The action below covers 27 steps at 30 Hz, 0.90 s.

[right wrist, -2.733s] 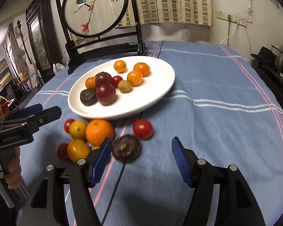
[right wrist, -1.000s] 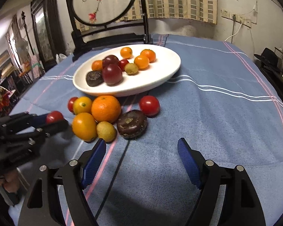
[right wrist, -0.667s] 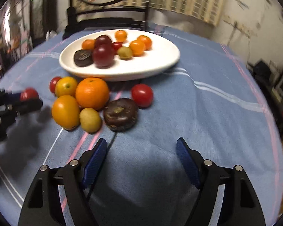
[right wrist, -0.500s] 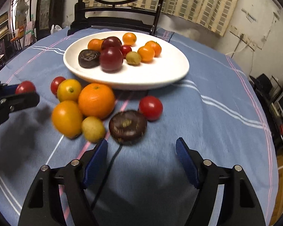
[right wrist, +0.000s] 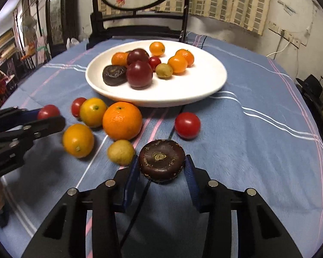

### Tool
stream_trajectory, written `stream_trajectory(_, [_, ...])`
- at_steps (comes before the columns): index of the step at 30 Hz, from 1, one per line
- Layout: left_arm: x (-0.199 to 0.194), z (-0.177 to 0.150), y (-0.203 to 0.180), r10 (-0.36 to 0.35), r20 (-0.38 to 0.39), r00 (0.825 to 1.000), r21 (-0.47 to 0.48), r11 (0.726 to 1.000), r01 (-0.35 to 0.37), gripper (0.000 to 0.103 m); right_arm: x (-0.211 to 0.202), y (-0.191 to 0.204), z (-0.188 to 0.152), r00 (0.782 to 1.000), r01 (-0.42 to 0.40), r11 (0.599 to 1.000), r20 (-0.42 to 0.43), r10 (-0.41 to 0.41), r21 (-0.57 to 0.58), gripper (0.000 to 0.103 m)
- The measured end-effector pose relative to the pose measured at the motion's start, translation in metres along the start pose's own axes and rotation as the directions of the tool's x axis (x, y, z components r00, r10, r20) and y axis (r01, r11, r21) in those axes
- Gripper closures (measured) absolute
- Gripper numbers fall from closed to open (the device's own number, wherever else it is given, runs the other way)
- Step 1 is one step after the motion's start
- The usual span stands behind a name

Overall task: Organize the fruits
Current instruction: 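Carry both fruits over the white plate and open both tools to release them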

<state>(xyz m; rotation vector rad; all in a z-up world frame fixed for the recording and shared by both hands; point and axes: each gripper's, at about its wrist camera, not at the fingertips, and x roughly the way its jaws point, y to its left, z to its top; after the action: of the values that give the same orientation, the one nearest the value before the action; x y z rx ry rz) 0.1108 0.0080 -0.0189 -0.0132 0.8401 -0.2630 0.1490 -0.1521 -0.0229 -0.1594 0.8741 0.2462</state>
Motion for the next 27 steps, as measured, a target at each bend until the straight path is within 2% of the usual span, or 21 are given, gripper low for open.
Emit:
stream_trajectory(3, [-0.005, 0.004, 0.001, -0.011, -0.012, 1.0, -0.019, 1.0, 0.011, 0.072, -0.019, -0.006, -0.001, 0.999, -0.014, 1.0, 0.035, 0.013, 0.018, 0.06])
stream_trajectory(6, [-0.016, 0.014, -0.002, -0.01, 0.007, 1.0, 0.014, 1.0, 0.01, 0.072, -0.039, -0.012, 0.009, 0.996, -0.026, 1.0, 0.09, 0.024, 0.017, 0.06])
stream_trajectory(12, [-0.024, 0.064, -0.006, 0.029, 0.062, 0.998, 0.053, 0.998, -0.032, 0.072, -0.047, -0.017, 0.05, 0.983, -0.028, 0.999, 0.181, 0.023, 0.022, 0.06])
stream_trajectory(14, [-0.014, 0.084, -0.005, 0.056, 0.072, 0.996, 0.051, 0.997, -0.06, 0.072, -0.036, -0.019, 0.065, 0.983, -0.043, 0.998, 0.178, 0.036, 0.038, 0.06])
stream_trajectory(18, [0.013, 0.107, -0.001, 0.063, 0.055, 0.997, 0.023, 0.998, -0.064, 0.072, -0.009, -0.021, 0.081, 0.989, -0.033, 0.998, 0.148, 0.026, 0.047, 0.06])
stream_trajectory(27, [0.081, 0.126, 0.012, 0.112, -0.043, 0.993, -0.025, 0.993, -0.113, 0.072, 0.055, -0.03, 0.101, 0.999, 0.009, 0.999, 0.037, -0.011, 0.039, 0.06])
